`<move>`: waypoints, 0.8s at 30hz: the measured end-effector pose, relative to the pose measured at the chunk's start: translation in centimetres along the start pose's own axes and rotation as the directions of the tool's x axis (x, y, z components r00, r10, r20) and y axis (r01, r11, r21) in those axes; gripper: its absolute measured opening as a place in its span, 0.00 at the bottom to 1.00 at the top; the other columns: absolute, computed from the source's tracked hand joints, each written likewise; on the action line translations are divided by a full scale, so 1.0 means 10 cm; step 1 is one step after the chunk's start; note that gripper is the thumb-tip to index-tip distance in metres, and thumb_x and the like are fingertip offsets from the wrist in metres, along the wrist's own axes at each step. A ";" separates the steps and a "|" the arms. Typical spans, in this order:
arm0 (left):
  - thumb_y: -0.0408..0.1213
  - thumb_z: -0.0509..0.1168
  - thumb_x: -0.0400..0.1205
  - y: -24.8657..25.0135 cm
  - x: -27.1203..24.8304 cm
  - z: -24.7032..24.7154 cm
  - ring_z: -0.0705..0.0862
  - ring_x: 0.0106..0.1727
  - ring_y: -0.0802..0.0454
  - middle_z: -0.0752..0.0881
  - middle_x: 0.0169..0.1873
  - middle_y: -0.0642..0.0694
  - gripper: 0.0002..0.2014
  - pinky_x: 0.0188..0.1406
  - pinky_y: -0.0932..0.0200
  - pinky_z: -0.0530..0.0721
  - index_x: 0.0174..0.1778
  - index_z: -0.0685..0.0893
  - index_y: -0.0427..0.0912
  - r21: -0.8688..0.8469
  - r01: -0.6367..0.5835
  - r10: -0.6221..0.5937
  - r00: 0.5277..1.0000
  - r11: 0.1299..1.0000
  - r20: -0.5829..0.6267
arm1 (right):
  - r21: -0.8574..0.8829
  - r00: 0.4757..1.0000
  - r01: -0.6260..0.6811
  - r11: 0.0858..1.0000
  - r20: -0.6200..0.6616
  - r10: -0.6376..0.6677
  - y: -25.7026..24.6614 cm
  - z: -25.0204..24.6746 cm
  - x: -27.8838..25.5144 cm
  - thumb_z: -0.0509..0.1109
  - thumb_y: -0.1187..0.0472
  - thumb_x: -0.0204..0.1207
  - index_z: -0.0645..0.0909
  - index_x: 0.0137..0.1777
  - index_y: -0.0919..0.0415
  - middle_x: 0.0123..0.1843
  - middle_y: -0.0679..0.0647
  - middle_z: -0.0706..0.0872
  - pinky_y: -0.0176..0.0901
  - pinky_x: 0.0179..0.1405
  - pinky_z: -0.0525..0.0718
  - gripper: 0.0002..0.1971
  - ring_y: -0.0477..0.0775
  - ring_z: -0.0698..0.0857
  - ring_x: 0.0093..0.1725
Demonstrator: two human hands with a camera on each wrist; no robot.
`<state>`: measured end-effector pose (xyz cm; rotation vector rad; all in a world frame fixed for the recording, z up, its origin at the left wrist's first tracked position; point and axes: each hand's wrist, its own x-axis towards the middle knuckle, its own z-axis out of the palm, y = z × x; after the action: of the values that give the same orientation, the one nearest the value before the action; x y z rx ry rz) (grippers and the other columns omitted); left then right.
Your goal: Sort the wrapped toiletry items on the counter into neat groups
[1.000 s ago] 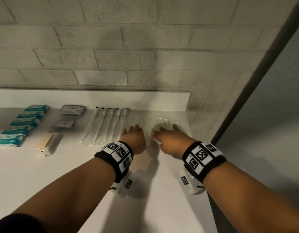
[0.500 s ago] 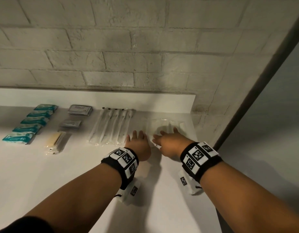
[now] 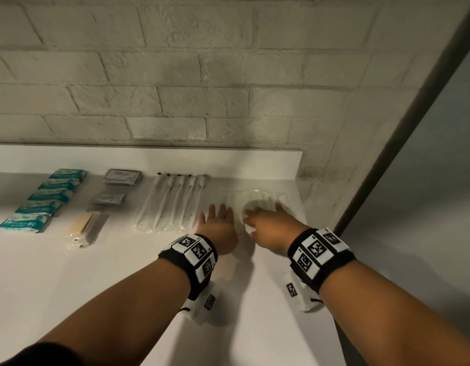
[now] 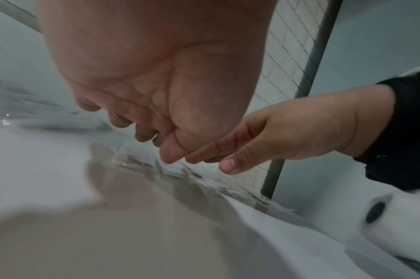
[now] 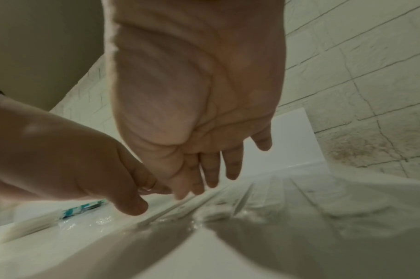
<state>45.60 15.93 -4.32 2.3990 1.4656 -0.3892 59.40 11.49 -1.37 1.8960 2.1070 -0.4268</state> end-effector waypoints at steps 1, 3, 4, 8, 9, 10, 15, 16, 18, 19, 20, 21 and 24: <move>0.33 0.51 0.82 0.01 0.00 0.00 0.38 0.85 0.38 0.43 0.85 0.44 0.36 0.82 0.36 0.41 0.85 0.42 0.41 0.003 -0.037 0.037 0.999 0.999 0.001 | 0.033 0.998 -0.053 0.998 -0.042 0.054 0.01 -0.01 -0.01 0.57 0.59 0.82 0.73 0.75 0.54 0.78 0.55 0.73 0.65 0.80 0.55 0.21 0.59 0.70 0.77; 0.33 0.51 0.81 0.04 -0.02 0.00 0.38 0.85 0.37 0.45 0.86 0.45 0.35 0.81 0.35 0.40 0.85 0.45 0.43 0.032 -0.082 0.081 0.996 0.996 0.037 | 0.075 0.990 -0.128 0.989 -0.048 0.132 0.02 -0.02 -0.02 0.58 0.63 0.80 0.80 0.65 0.58 0.65 0.58 0.83 0.62 0.79 0.59 0.16 0.62 0.79 0.67; 0.32 0.51 0.81 0.05 -0.03 -0.01 0.38 0.85 0.37 0.46 0.86 0.45 0.35 0.81 0.34 0.39 0.85 0.47 0.43 0.043 -0.085 0.082 0.995 0.995 0.061 | 0.084 0.989 -0.143 0.986 -0.034 0.147 0.02 -0.02 -0.02 0.58 0.65 0.79 0.81 0.64 0.59 0.64 0.58 0.83 0.61 0.79 0.59 0.17 0.63 0.79 0.66; 0.32 0.51 0.81 0.10 -0.06 -0.02 0.38 0.85 0.37 0.46 0.85 0.44 0.34 0.80 0.34 0.39 0.85 0.49 0.43 0.073 -0.070 0.067 0.997 0.995 0.048 | 0.095 0.991 -0.128 0.987 -0.023 0.131 0.07 0.02 -0.02 0.57 0.66 0.79 0.79 0.69 0.58 0.69 0.58 0.81 0.62 0.80 0.56 0.20 0.62 0.77 0.69; 0.33 0.51 0.81 0.11 -0.06 -0.02 0.38 0.85 0.37 0.45 0.85 0.44 0.34 0.80 0.33 0.39 0.85 0.48 0.43 0.083 -0.077 0.075 0.997 0.994 0.033 | 0.097 0.992 -0.123 0.988 -0.028 0.126 0.11 0.03 -0.03 0.57 0.66 0.79 0.78 0.70 0.57 0.69 0.58 0.80 0.63 0.80 0.57 0.21 0.62 0.77 0.69; 0.33 0.52 0.81 0.14 -0.06 -0.02 0.38 0.85 0.36 0.44 0.85 0.44 0.35 0.80 0.34 0.39 0.85 0.47 0.43 0.094 -0.092 0.091 0.996 0.991 0.020 | 0.100 0.991 -0.129 0.987 -0.032 0.133 0.15 0.04 -0.05 0.56 0.66 0.79 0.78 0.70 0.56 0.70 0.58 0.79 0.63 0.80 0.58 0.21 0.61 0.77 0.69; 0.33 0.52 0.82 0.31 -0.04 0.02 0.36 0.84 0.37 0.44 0.85 0.46 0.35 0.80 0.36 0.38 0.85 0.46 0.45 0.167 -0.248 0.241 0.969 0.954 0.061 | 0.030 0.984 -0.179 0.983 0.024 0.179 0.33 0.11 -0.13 0.55 0.65 0.80 0.72 0.76 0.53 0.78 0.54 0.73 0.64 0.80 0.55 0.25 0.57 0.71 0.76; 0.33 0.52 0.82 0.33 -0.04 0.03 0.36 0.84 0.37 0.46 0.85 0.46 0.34 0.80 0.35 0.39 0.85 0.47 0.45 0.189 -0.262 0.251 0.965 0.946 0.079 | 0.002 0.986 -0.159 0.987 0.048 0.158 0.32 0.11 -0.12 0.54 0.65 0.80 0.69 0.79 0.52 0.80 0.53 0.69 0.65 0.80 0.54 0.26 0.56 0.67 0.78; 0.33 0.52 0.82 0.34 -0.02 0.04 0.37 0.84 0.36 0.47 0.85 0.45 0.34 0.80 0.34 0.39 0.85 0.48 0.44 0.215 -0.262 0.249 0.965 0.941 0.088 | -0.036 0.987 -0.135 0.990 0.087 0.138 0.32 0.12 -0.11 0.53 0.64 0.81 0.64 0.81 0.51 0.84 0.50 0.61 0.68 0.80 0.52 0.27 0.55 0.62 0.81; 0.34 0.53 0.82 0.34 -0.02 0.04 0.37 0.84 0.36 0.47 0.85 0.45 0.34 0.80 0.34 0.39 0.85 0.48 0.44 0.228 -0.256 0.241 0.966 0.940 0.091 | -0.036 0.986 -0.131 0.991 0.098 0.134 0.32 0.12 -0.11 0.52 0.64 0.82 0.62 0.82 0.51 0.85 0.50 0.58 0.69 0.80 0.51 0.28 0.54 0.59 0.83; 0.34 0.53 0.82 0.35 -0.01 0.05 0.38 0.84 0.36 0.47 0.85 0.45 0.34 0.80 0.34 0.39 0.85 0.48 0.43 0.245 -0.251 0.235 0.968 0.936 0.094 | -0.029 0.986 -0.132 0.991 0.103 0.134 0.34 0.12 -0.12 0.52 0.65 0.82 0.60 0.83 0.50 0.86 0.49 0.55 0.69 0.80 0.49 0.29 0.54 0.55 0.84; 0.34 0.53 0.82 0.35 -0.02 0.04 0.37 0.84 0.36 0.47 0.85 0.44 0.34 0.80 0.33 0.39 0.85 0.48 0.43 0.258 -0.245 0.227 0.969 0.935 0.098 | -0.018 0.986 -0.138 0.990 0.097 0.139 0.37 0.12 -0.14 0.52 0.65 0.82 0.59 0.84 0.50 0.87 0.48 0.52 0.69 0.81 0.47 0.30 0.53 0.52 0.85; 0.34 0.53 0.82 0.40 -0.04 0.05 0.36 0.84 0.36 0.44 0.85 0.43 0.35 0.80 0.34 0.37 0.85 0.45 0.42 0.248 -0.235 0.219 0.972 0.940 0.090 | 0.034 0.976 -0.214 0.976 0.040 0.213 0.50 0.14 -0.19 0.53 0.67 0.80 0.62 0.83 0.52 0.85 0.52 0.58 0.68 0.81 0.49 0.30 0.56 0.57 0.84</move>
<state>48.97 13.71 -4.20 2.6956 1.1540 -0.6235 64.61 9.71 -2.13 2.0915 1.8587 -0.4519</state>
